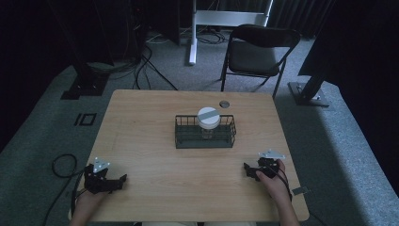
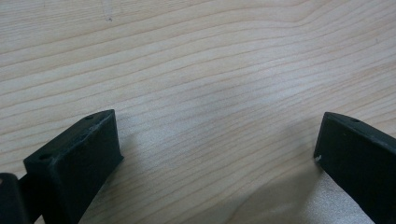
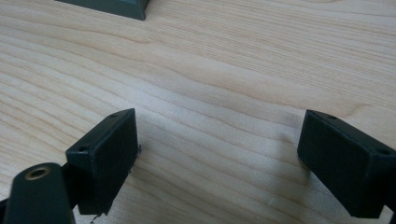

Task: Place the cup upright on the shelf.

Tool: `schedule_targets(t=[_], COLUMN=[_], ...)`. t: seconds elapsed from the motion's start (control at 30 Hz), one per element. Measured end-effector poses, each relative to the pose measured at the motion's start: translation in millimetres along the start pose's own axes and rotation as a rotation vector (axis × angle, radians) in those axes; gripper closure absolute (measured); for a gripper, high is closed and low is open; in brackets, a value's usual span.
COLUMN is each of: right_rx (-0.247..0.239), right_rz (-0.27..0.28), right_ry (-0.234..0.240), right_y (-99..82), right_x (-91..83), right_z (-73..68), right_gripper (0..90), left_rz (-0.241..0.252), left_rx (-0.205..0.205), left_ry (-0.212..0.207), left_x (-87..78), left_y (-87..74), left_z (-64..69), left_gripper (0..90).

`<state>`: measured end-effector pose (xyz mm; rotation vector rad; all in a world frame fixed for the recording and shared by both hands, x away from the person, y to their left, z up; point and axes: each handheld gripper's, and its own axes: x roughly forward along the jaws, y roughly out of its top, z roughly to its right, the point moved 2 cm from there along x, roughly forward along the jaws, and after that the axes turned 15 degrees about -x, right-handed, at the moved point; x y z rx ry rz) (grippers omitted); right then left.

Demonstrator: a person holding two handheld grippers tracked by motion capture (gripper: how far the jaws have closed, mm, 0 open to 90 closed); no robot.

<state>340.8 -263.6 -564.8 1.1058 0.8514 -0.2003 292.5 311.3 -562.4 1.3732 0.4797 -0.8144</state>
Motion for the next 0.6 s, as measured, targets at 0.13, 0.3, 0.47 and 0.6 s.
schedule_targets(t=[0.13, 0.3, 0.47, 0.6], right_rx=[0.0, 0.0, 0.0, 0.0], right_rz=[0.0, 0.0, 0.0, 0.0], right_ry=[0.0, 0.0, 0.0, 0.0], right_y=[0.0, 0.1, 0.1, 0.2], right_x=[0.0, 0.1, 0.1, 0.2], right_z=[0.0, -0.2, -0.2, -0.2], right_gripper=[11.6, 11.6, 11.6, 11.6], left_rz=[0.0, 0.001, 0.001, 0.001], left_rx=[0.0, -0.006, -0.006, -0.007], left_ry=[0.0, 0.004, 0.004, 0.004], left_x=[0.0, -0.2, -0.2, -0.2], left_y=[0.0, -0.4, -0.4, -0.3], left_z=[0.0, 0.4, 0.4, 0.4], left_gripper=[0.6, 0.6, 0.6, 0.6])
